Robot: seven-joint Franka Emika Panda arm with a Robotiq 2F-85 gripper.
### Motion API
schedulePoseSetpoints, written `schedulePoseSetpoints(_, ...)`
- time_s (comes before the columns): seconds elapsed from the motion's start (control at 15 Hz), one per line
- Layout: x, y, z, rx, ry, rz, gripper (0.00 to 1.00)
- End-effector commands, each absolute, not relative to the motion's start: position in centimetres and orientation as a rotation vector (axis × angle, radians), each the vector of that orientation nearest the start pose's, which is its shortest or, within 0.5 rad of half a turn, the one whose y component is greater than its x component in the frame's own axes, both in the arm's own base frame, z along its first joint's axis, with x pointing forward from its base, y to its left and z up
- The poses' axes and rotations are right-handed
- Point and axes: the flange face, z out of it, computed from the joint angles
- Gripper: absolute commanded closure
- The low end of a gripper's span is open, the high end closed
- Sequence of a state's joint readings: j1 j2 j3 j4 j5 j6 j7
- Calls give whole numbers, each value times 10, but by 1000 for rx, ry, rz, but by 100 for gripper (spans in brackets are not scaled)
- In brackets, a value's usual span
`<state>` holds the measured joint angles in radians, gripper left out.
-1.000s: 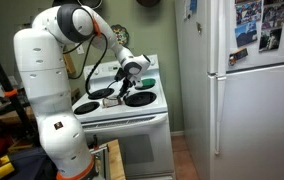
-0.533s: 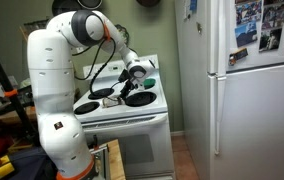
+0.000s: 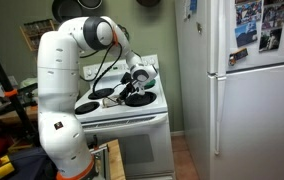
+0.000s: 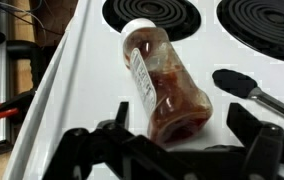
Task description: Turn the ketchup bottle to stand on its white lid
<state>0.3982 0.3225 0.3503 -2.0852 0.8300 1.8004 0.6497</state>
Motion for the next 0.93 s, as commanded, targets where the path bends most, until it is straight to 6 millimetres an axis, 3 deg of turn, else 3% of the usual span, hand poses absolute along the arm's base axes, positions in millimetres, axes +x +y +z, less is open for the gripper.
schedulePoseSetpoints(0.0,349,410,266,-2489,449,1459,0)
schedulePoseSetpoints(0.33,350,411,261,-2484,458,1526,3)
schedulePoseSetpoints(0.47,352,410,259,-2488,475,1530,8)
schedulePoseSetpoints(0.6,353,410,257,-2499,490,1528,17)
schedulePoseSetpoints(0.67,352,410,256,-2523,490,1516,35)
schedulePoseSetpoints(0.87,352,409,257,-2548,506,1507,52)
